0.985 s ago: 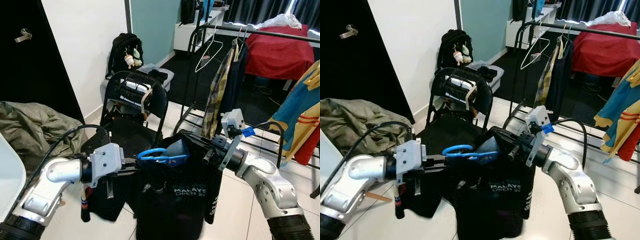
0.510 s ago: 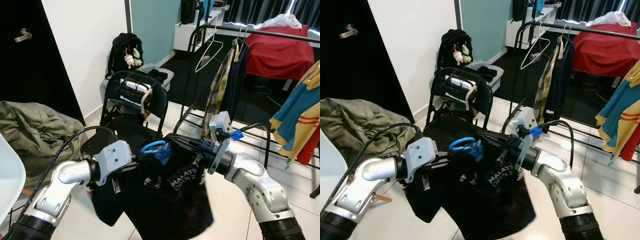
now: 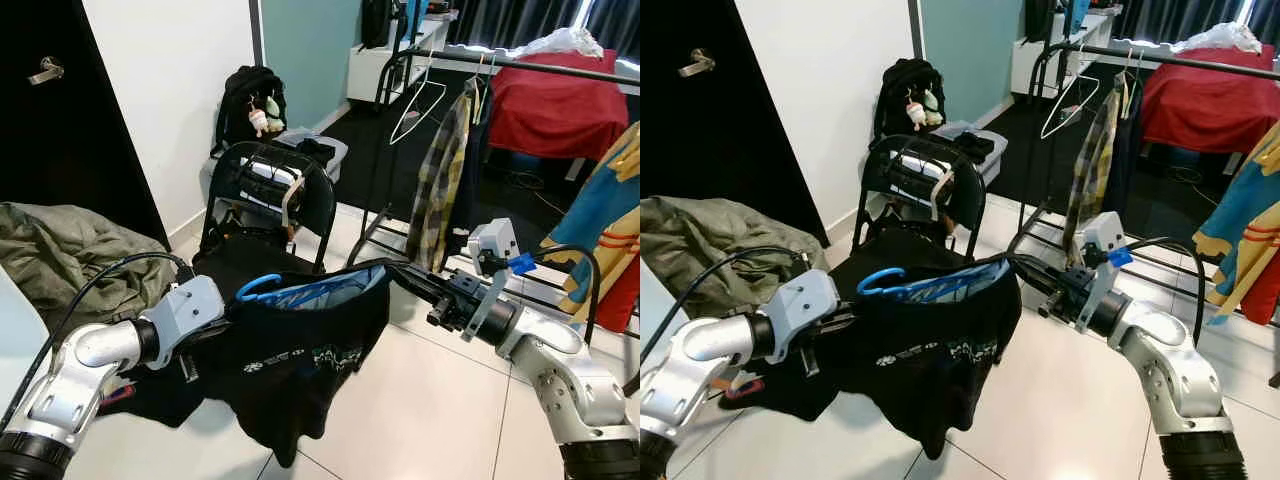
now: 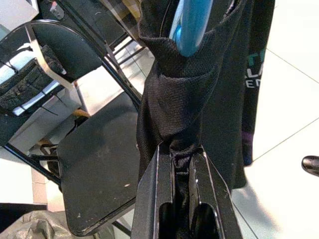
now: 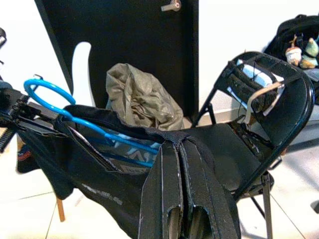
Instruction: Hang hanger
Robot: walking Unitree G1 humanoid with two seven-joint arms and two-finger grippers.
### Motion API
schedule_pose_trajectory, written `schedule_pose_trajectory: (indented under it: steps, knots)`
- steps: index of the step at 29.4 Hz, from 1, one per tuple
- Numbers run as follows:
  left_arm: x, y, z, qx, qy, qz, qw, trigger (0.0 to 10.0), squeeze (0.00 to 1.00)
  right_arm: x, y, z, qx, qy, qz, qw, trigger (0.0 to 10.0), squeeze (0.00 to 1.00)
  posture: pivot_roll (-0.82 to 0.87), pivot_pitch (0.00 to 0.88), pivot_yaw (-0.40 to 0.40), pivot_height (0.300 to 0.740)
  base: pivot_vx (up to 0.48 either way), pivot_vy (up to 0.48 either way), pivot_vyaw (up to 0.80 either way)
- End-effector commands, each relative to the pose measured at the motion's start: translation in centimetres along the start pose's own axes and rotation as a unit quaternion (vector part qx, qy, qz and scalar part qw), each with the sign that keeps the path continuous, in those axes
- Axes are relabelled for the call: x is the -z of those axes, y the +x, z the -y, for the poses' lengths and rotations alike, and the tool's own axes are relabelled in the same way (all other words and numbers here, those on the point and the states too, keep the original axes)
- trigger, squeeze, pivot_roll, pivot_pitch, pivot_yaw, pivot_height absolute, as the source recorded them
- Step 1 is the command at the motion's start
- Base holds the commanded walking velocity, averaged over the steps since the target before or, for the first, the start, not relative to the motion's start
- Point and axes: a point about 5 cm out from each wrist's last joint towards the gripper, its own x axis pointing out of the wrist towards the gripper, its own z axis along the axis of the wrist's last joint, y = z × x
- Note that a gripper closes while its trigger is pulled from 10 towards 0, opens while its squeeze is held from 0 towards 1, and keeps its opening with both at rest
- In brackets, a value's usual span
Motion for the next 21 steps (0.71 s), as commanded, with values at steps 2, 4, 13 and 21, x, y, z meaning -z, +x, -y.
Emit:
schedule_pose_trajectory:
  steps: [2,4,13,21]
  knots:
    - [-0.3,-0.4,0.0,0.009,0.009,0.003,1.0,10.0,0.0,0.4,0.5,-0.4,-0.005,0.001,0.0,1.0,0.0,0.0,-0.06,0.012,0.001,0.74,0.0,0.0,0.0]
    - [-1.0,0.1,0.6,0.022,0.008,0.024,0.999,10.0,0.0,0.5,1.1,-0.9,-0.016,0.004,-0.001,1.0,0.0,0.0,-0.06,0.013,0.001,0.74,0.0,0.0,0.0]
    - [-2.8,2.1,3.2,0.066,-0.001,0.079,0.995,10.0,0.0,0.9,3.8,-4.0,-0.087,0.021,0.008,0.996,0.0,0.0,-0.07,0.011,-0.002,0.74,0.0,0.0,0.0]
    - [-3.5,2.7,4.0,0.076,-0.008,0.103,0.992,10.0,0.0,1.4,5.4,-7.0,-0.149,0.039,0.012,0.988,0.0,0.0,-0.07,0.009,-0.008,0.74,0.0,0.0,0.0]
